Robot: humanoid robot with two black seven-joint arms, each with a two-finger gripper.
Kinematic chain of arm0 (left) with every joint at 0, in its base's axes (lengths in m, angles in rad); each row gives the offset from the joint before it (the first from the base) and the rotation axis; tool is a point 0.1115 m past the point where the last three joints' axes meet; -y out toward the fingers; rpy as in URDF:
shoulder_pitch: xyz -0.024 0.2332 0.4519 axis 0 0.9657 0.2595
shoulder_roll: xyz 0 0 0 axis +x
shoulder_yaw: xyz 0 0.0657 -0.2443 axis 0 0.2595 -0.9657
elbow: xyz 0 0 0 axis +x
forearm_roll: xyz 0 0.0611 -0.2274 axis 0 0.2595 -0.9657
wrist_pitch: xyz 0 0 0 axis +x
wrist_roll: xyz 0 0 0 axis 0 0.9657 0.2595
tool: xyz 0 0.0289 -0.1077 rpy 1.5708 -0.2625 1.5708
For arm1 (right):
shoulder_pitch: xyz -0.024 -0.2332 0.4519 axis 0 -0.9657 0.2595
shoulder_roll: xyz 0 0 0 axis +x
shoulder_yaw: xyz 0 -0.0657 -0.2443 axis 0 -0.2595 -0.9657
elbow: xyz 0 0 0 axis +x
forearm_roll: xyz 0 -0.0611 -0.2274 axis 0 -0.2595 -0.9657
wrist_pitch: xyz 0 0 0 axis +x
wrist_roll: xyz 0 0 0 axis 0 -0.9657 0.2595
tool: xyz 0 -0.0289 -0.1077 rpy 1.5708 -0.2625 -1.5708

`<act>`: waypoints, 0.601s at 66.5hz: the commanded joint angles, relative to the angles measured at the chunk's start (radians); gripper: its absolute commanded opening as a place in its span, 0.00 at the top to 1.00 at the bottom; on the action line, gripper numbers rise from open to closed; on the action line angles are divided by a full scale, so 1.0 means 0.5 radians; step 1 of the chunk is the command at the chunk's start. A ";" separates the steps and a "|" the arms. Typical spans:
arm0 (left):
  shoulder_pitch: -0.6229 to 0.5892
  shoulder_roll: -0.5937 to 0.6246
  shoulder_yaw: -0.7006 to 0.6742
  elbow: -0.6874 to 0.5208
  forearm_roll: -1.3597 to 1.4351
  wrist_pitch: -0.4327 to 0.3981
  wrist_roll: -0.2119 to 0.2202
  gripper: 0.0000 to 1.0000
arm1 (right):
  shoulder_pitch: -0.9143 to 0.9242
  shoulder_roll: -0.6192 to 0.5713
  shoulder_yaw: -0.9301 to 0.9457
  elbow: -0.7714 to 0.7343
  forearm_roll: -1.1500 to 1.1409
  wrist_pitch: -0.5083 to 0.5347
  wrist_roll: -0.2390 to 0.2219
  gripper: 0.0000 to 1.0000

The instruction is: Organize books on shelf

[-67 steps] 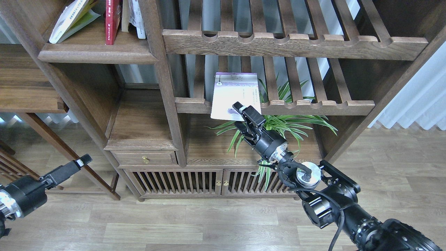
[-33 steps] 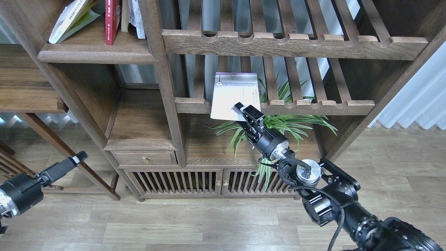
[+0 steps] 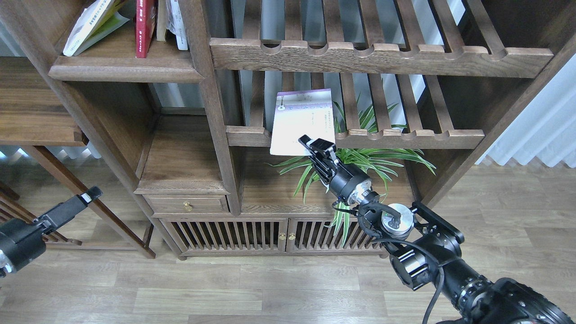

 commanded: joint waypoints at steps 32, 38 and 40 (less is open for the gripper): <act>0.080 -0.617 0.150 0.191 -0.472 0.000 0.000 0.00 | -1.122 -0.208 0.056 1.035 0.055 0.206 -0.104 0.90; 0.108 -0.791 0.150 0.234 -0.580 0.000 0.000 0.00 | -1.214 -0.214 0.038 1.032 0.049 0.206 -0.125 0.90; 0.111 -0.856 0.144 0.237 -0.601 0.000 0.000 0.00 | -1.245 -0.214 0.019 1.029 0.046 0.206 -0.134 0.90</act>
